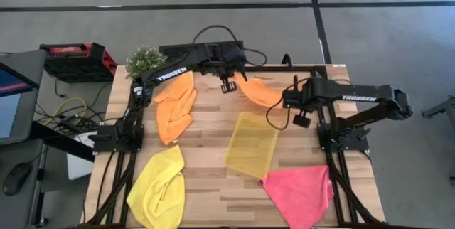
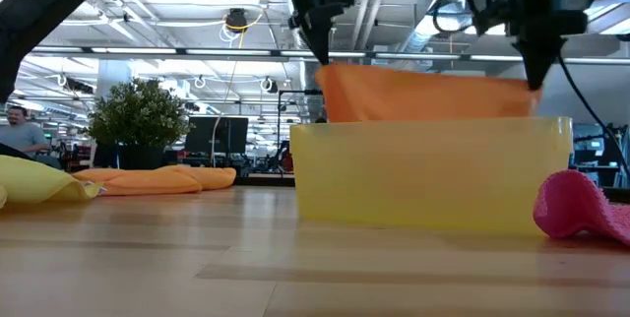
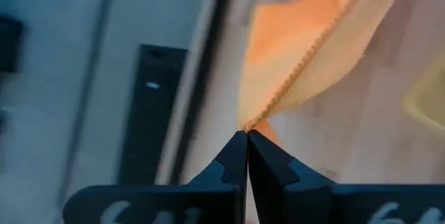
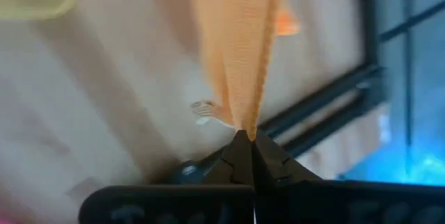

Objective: Fold microfiber towels
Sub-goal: Fold the right orange microfiber towel

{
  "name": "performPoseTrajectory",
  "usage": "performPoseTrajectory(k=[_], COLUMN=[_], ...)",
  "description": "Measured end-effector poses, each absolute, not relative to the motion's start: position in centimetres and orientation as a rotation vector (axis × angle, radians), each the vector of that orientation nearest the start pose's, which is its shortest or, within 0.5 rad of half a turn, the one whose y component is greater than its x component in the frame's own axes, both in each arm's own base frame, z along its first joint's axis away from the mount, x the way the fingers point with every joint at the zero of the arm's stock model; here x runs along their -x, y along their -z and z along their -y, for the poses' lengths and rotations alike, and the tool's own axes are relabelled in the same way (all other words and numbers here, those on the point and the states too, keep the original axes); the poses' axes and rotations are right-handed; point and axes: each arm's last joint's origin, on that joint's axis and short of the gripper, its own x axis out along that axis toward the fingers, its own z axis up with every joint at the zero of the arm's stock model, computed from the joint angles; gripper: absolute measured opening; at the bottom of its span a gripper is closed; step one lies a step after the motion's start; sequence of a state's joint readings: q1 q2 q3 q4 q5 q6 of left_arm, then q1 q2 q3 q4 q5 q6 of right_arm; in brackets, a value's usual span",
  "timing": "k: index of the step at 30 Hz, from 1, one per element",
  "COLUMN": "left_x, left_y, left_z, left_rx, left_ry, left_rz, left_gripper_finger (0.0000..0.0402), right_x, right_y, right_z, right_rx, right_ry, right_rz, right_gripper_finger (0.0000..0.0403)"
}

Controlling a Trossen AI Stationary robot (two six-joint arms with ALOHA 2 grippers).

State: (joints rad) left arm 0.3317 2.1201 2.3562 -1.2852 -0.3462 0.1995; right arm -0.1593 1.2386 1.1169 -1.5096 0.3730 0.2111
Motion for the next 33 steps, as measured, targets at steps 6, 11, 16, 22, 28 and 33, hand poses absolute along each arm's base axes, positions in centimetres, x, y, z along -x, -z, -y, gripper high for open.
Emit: performPoseTrajectory(k=[6, 11, 16, 22, 28, 33], left_x=[-39.5, -39.3, -38.7, -38.7, -38.7, -38.2], left_y=[-38.0, -39.1, -40.0, -40.7, -41.8, -41.8], left_z=[-15.1, -15.5, -15.9, -17.5, -19.5, -20.7], left_rx=[-0.247, -0.270, -0.285, -0.285, -0.325, -0.314], left_ry=[-0.556, -0.628, -0.645, -0.716, -0.771, -0.775], left_rz=[-1.064, -0.997, -0.965, -0.882, -0.764, -0.754], left_gripper_finger=[0.0000, 0.0000, 0.0000, 0.0000, 0.0000, 0.0000], right_x=[-16.6, -16.1, -15.4, -15.1, -15.5, -15.8], right_y=[-32.2, -34.6, -36.7, -37.7, -38.4, -39.1], right_z=[5.5, 7.0, 8.4, 10.1, 12.3, 13.6], right_rx=[0.084, 0.156, 0.198, 0.220, 0.253, 0.298], right_ry=[0.740, 0.863, 0.983, 1.110, 1.163, 1.212], right_rz=[-1.507, -1.437, -1.389, -1.333, -1.235, -1.161], right_gripper_finger=[0.0002, 0.0002, 0.0002, 0.0002, 0.0002, 0.0002])
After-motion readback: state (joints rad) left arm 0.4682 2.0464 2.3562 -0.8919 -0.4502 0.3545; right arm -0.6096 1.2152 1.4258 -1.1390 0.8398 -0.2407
